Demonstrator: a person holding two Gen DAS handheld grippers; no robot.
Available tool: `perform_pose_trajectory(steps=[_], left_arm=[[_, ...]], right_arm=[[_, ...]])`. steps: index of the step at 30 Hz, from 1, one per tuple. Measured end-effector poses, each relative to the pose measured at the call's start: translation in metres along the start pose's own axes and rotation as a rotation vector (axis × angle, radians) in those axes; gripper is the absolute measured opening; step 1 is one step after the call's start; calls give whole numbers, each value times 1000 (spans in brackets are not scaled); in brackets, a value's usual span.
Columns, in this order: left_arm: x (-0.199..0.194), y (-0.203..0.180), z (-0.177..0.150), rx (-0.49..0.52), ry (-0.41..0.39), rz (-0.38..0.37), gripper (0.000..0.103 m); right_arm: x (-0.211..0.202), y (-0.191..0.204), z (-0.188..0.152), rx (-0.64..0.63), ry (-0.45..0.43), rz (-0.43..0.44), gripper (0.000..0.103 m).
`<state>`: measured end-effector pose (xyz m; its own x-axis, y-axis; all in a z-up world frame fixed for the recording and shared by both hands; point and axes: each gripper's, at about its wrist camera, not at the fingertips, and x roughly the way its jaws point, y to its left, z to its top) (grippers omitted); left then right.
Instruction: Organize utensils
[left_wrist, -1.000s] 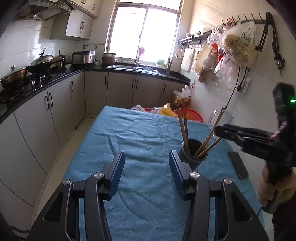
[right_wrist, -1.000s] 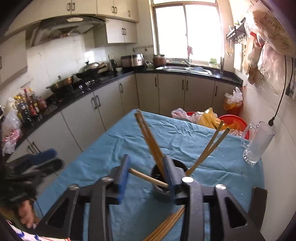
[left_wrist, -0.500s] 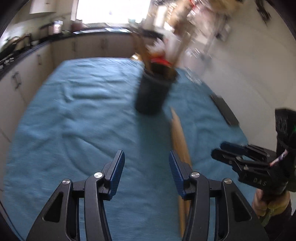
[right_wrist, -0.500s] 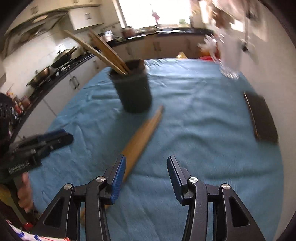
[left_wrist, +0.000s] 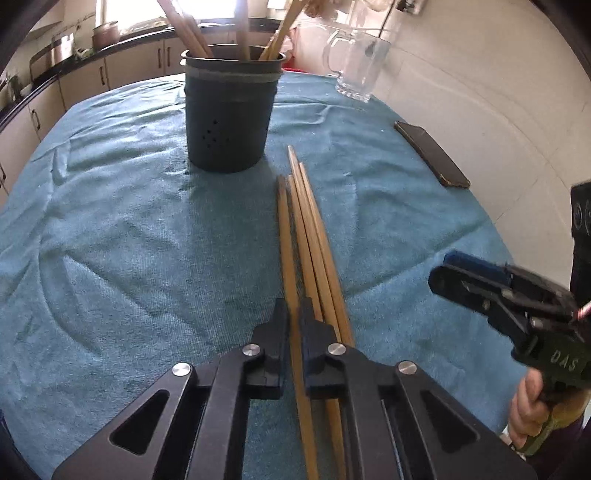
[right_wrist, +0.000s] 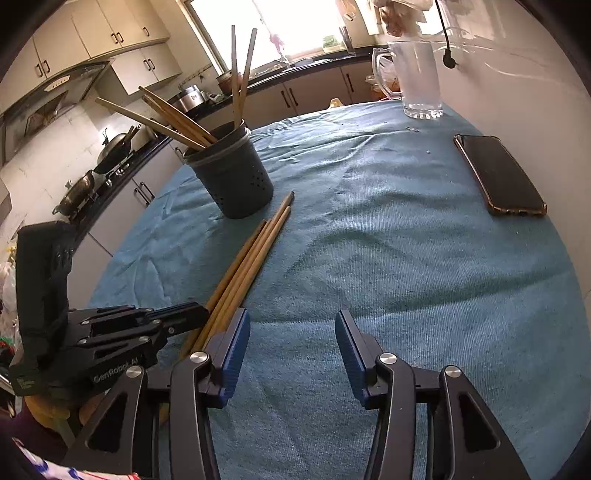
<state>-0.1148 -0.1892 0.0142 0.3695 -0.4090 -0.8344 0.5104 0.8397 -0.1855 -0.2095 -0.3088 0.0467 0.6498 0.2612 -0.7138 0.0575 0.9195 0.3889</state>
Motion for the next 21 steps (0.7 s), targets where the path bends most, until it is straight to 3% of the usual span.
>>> perform_pose_trajectory(steps=[6,16,21], left_arm=[[2,-9,1,31,-11,56,6],[-25,55,-19,-229,-5,69,6],[-37,69,-34,-276,-19,52,6]], right_arm=[[3,10,-5,-31,16,1,52],[17,74,-39,-261,101,-9,52],[17,97,-59,-389,105,-135,52]])
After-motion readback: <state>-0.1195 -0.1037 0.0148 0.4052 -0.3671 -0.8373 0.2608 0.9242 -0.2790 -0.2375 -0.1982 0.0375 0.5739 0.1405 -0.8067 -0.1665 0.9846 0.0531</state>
